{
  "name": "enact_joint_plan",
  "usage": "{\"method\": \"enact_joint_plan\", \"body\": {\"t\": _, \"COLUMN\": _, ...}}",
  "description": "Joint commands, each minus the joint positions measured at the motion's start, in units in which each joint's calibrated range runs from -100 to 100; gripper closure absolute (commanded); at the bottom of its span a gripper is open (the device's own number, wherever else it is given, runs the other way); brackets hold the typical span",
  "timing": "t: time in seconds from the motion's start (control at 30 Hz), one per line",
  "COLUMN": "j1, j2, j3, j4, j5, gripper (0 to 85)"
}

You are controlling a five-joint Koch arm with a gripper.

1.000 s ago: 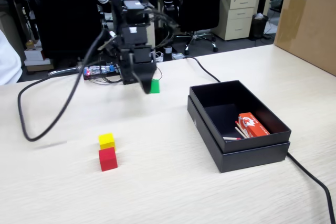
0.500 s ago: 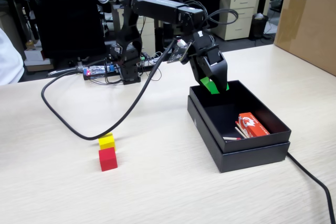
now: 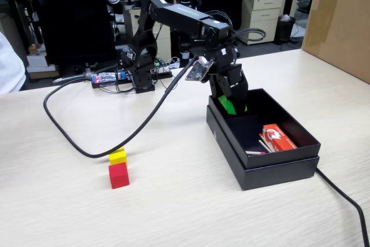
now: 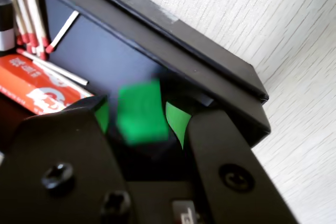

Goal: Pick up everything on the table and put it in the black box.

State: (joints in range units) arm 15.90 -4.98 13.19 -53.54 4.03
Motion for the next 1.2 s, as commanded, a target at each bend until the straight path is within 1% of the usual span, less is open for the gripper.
{"method": "enact_joint_plan", "body": {"t": 0.0, "j1": 0.3, "j2": 0.0, "j3": 1.3, "j4": -0.7, "j5": 0.2, "gripper": 57.3}}
{"method": "enact_joint_plan", "body": {"t": 0.03, "j1": 0.4, "j2": 0.2, "j3": 1.3, "j4": -0.7, "j5": 0.2, "gripper": 57.3}}
{"method": "enact_joint_plan", "body": {"t": 0.07, "j1": 0.4, "j2": 0.3, "j3": 1.3, "j4": -0.7, "j5": 0.2, "gripper": 55.3}}
{"method": "enact_joint_plan", "body": {"t": 0.13, "j1": 0.4, "j2": -0.1, "j3": 1.8, "j4": -0.7, "j5": 0.2, "gripper": 47.1}}
{"method": "enact_joint_plan", "body": {"t": 0.3, "j1": -0.3, "j2": -9.2, "j3": 2.7, "j4": -0.6, "j5": 0.6, "gripper": 47.1}}
{"method": "enact_joint_plan", "body": {"t": 0.47, "j1": -3.2, "j2": -23.4, "j3": 2.3, "j4": -0.7, "j5": 1.3, "gripper": 47.1}}
{"method": "enact_joint_plan", "body": {"t": 0.7, "j1": -10.2, "j2": -35.6, "j3": -3.0, "j4": -0.8, "j5": 1.3, "gripper": 47.1}}
{"method": "enact_joint_plan", "body": {"t": 0.73, "j1": -12.6, "j2": -36.8, "j3": -6.5, "j4": -0.8, "j5": 1.4, "gripper": 47.1}}
{"method": "enact_joint_plan", "body": {"t": 0.9, "j1": -18.2, "j2": -36.7, "j3": -17.3, "j4": -0.7, "j5": 4.2, "gripper": 47.1}}
{"method": "enact_joint_plan", "body": {"t": 0.93, "j1": -19.9, "j2": -36.3, "j3": -20.5, "j4": -0.6, "j5": 5.6, "gripper": 47.1}}
{"method": "enact_joint_plan", "body": {"t": 1.03, "j1": -22.5, "j2": -34.2, "j3": -24.6, "j4": 0.6, "j5": 7.6, "gripper": 47.1}}
{"method": "enact_joint_plan", "body": {"t": 1.17, "j1": -23.9, "j2": -31.7, "j3": -26.6, "j4": 2.5, "j5": 9.1, "gripper": 47.1}}
